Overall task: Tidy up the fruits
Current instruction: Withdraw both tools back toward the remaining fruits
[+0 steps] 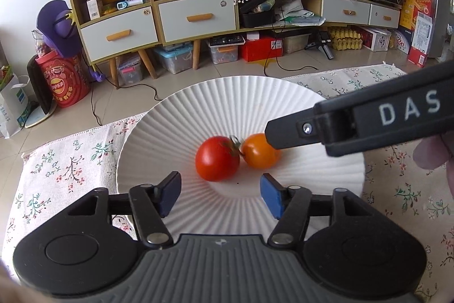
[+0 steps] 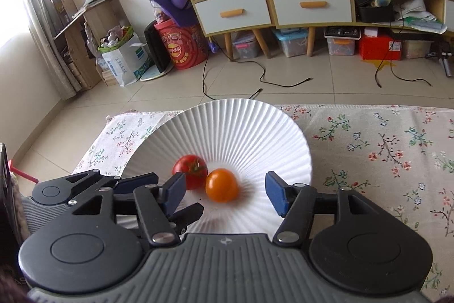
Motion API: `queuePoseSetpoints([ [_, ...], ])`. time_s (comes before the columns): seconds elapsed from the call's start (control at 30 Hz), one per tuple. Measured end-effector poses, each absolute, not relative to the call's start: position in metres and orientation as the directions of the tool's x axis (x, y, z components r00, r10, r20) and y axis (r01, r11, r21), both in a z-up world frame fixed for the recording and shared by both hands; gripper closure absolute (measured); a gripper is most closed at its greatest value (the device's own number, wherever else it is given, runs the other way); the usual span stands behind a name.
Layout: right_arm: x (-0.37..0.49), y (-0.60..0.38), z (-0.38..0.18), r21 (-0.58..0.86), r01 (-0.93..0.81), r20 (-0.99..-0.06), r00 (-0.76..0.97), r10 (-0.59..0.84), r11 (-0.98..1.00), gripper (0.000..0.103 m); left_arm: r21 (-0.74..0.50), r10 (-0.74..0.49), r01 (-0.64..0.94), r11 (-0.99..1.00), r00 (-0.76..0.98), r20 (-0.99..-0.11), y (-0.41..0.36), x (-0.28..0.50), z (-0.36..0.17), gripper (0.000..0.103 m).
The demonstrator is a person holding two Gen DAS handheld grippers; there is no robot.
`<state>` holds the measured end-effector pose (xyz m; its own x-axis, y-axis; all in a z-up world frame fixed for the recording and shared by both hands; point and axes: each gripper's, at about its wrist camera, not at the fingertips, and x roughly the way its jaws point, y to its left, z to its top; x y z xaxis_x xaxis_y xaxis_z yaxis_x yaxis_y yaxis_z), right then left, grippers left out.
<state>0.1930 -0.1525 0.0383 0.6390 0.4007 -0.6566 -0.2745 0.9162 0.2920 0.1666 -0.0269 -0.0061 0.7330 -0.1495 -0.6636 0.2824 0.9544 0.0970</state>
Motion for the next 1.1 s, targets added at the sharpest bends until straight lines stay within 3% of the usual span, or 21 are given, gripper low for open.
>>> queuePoseSetpoints([
  [0.3, 0.171, -0.159, 0.050, 0.269, -0.223, -0.661, 0.665, 0.348, 0.937, 0.019, 0.068, -0.178, 0.291, 0.954, 0.735, -0.654, -0.023, 0.146, 0.006, 0.021],
  [0.67, 0.138, -0.161, 0.060, 0.260, -0.207, -0.659, 0.676, 0.330, 0.943, 0.011, 0.095, -0.173, 0.310, 0.946, 0.731, -0.660, -0.007, 0.108, 0.016, 0.006],
  [1.1, 0.094, -0.144, 0.060, 0.209, -0.303, -0.662, 0.657, 0.362, 0.930, 0.005, 0.056, -0.169, 0.271, 0.961, 0.735, -0.657, 0.020, 0.066, 0.021, 0.005],
])
